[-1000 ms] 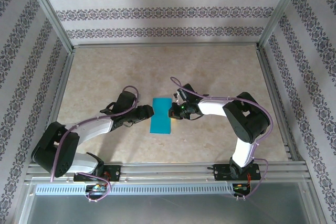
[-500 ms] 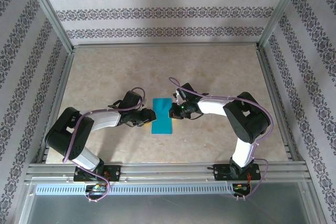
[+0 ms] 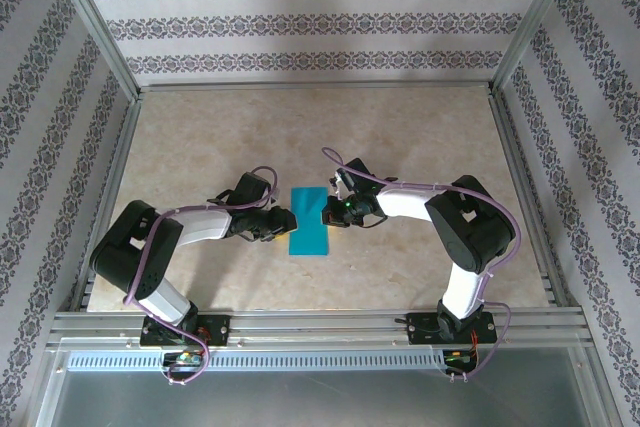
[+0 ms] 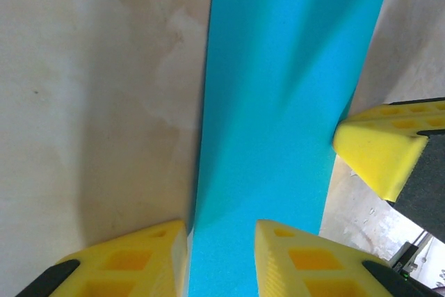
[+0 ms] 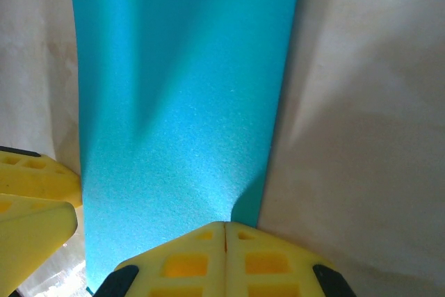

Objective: Fold a paper plane with a square sheet of paper (fold left side to right side)
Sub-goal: Third fold the triangle at the center of the table.

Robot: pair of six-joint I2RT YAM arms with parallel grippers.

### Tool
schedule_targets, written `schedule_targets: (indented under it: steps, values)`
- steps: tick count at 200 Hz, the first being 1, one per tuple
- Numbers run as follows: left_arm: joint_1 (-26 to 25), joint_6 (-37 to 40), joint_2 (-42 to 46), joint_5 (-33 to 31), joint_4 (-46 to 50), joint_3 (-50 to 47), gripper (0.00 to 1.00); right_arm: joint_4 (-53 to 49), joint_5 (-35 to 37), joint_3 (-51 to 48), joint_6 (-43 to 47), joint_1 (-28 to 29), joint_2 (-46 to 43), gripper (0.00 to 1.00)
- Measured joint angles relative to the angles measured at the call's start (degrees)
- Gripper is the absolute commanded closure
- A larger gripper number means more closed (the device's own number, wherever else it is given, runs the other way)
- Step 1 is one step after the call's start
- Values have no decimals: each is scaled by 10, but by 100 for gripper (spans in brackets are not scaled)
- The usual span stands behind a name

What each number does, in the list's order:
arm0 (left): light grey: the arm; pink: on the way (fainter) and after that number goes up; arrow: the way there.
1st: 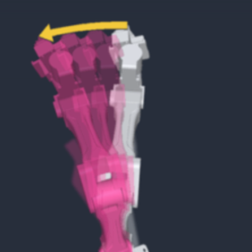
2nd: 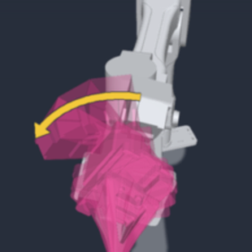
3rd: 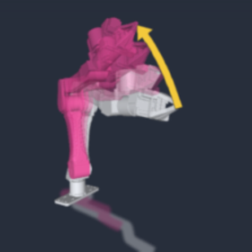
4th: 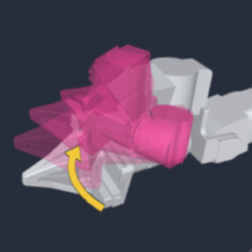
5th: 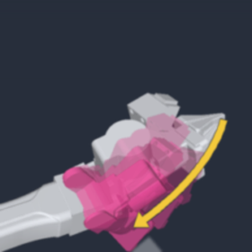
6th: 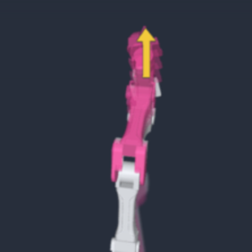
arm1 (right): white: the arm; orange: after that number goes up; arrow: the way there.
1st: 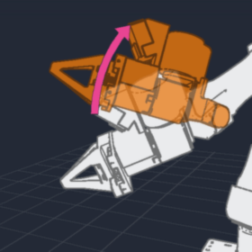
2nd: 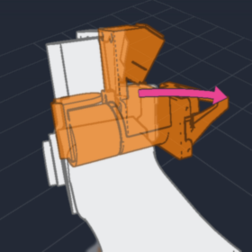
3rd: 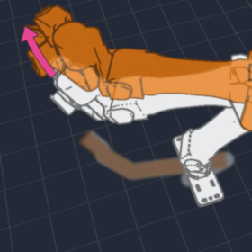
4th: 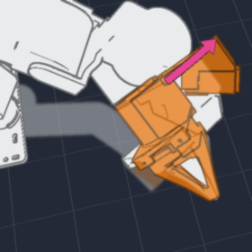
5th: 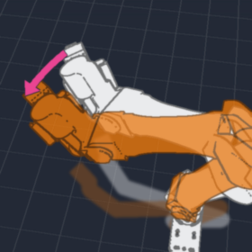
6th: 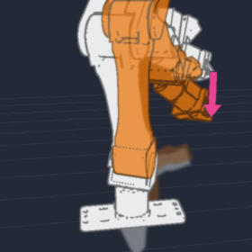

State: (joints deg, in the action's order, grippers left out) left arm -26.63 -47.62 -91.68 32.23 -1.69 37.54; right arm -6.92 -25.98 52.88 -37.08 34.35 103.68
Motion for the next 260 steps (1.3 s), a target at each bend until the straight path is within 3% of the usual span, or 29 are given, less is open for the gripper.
schedule_targets:
  steps: [169,204,260]
  values:
    - [-7,-4,-5,29,-23,12,68,0,0,0,0,0,0,100]
    - [-7,6,-5,29,-22,15,61,0,0,0,0,0,0,100]
    - [-7,27,-33,23,-17,62,60,0,0,0,6,0,0,100]
